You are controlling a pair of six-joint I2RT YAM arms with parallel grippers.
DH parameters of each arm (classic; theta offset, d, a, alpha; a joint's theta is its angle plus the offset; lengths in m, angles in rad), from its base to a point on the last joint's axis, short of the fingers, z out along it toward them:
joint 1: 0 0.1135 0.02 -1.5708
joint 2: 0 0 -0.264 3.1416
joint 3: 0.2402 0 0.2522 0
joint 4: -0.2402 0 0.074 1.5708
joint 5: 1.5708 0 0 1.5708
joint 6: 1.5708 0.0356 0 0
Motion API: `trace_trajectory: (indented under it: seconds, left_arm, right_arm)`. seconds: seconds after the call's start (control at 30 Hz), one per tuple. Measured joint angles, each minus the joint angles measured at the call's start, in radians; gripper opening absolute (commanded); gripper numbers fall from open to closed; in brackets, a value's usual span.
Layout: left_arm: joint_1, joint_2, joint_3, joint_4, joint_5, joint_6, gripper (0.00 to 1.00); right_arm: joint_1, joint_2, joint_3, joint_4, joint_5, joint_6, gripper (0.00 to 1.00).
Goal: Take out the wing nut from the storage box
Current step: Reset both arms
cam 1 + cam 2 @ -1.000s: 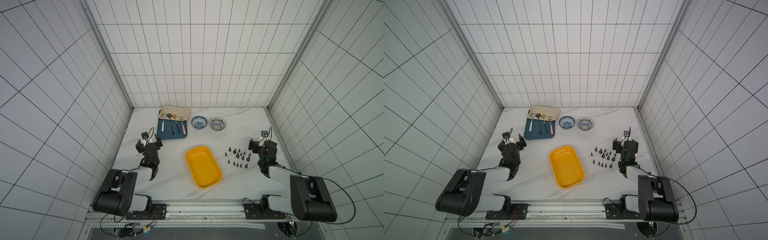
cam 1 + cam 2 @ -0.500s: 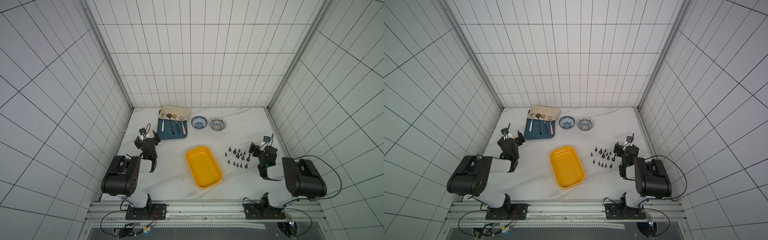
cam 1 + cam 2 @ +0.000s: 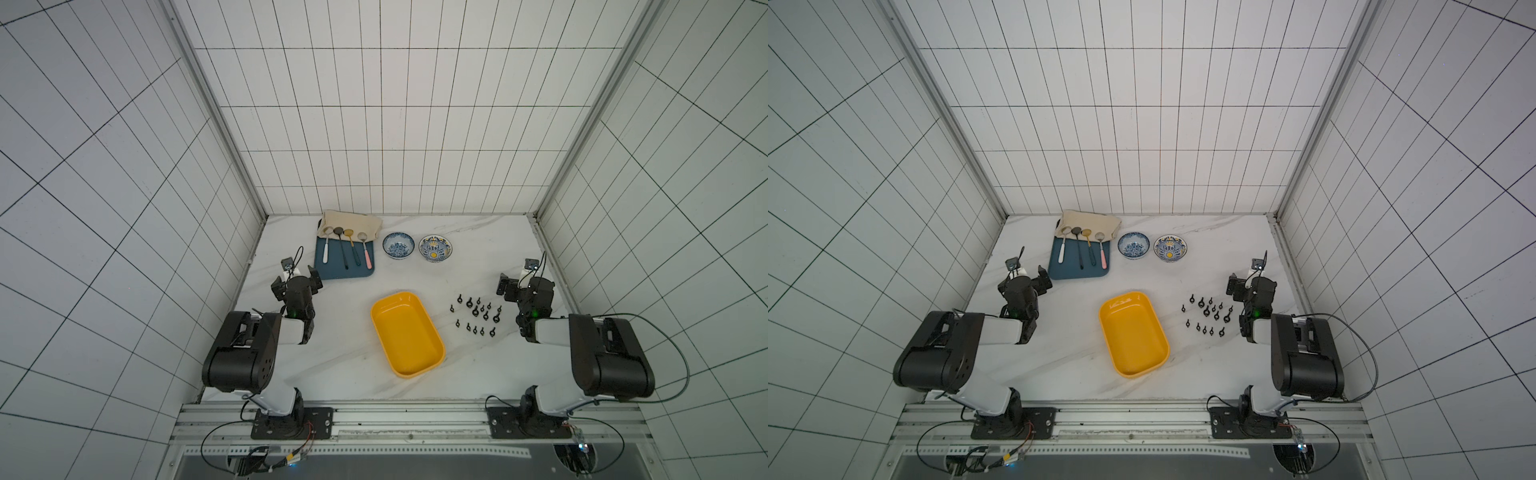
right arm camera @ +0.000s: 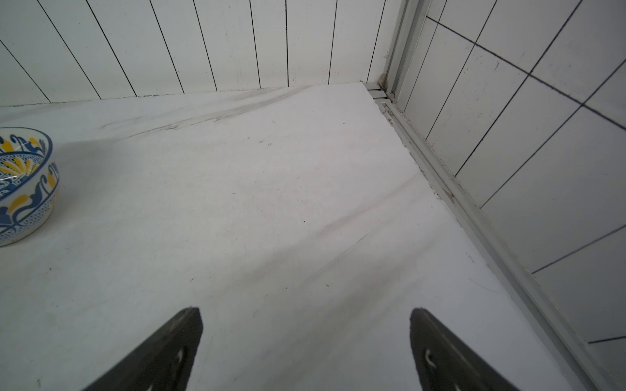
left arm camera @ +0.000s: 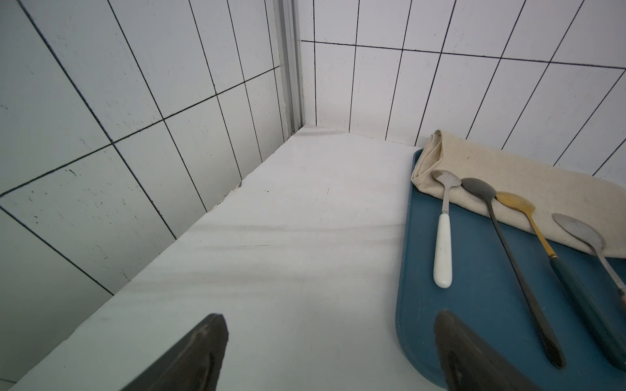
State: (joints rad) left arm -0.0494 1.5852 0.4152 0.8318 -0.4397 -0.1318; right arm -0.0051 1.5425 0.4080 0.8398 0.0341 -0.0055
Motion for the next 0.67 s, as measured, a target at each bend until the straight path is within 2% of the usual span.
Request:
trace_trajectory:
  seconds: [0.67]
  left_arm:
    - [0.019, -0.002, 0.008, -0.024, 0.031, -0.009, 0.98]
  right_arm:
    - [0.000, 0.000, 0.000, -0.008, 0.007, 0.002, 0.99]
